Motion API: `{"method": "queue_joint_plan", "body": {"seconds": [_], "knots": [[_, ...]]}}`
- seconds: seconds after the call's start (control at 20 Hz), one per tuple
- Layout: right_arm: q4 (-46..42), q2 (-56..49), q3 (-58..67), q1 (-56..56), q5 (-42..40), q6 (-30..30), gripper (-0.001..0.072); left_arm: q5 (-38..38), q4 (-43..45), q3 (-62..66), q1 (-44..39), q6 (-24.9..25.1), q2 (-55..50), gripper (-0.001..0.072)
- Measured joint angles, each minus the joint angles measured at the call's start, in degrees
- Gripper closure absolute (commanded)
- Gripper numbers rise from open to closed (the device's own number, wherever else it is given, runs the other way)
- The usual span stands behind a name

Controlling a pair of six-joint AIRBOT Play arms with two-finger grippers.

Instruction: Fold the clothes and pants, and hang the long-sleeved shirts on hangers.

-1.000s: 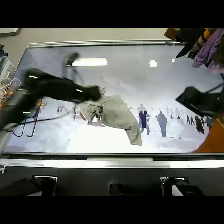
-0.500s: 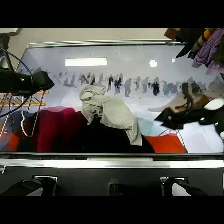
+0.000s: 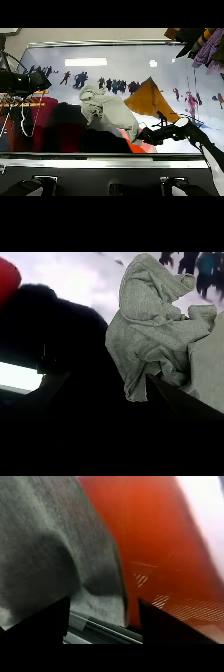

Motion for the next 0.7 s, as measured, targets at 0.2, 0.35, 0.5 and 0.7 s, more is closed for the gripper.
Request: {"method": "queue_joint_plan", "body": {"seconds": [0.2,0.35,0.5,0.7], "knots": [[0.50,-1.46,-0.70,2.93,-4.37,1.77,0.0671,0.44,0.02,-0.76,1.95,-0.04,-0.09,0.0175],[0.52,-1.60,-0.76,3.61,-5.20,1.92,0.0675,0.81,0.02,-4.92,4.85,-0.04,-0.11,0.0179],[-0.52,-0.13,-0.83,3.85,-5.18,1.57,0.0675,-2.14,-2.93,-12.74,8.07,0.90,-0.11,0.0184],[-0.24,4.20,-0.83,3.93,-2.01,2.01,0.0675,-14.62,-17.99,-26.36,12.26,6.91,-1.44,0.0184]]}}
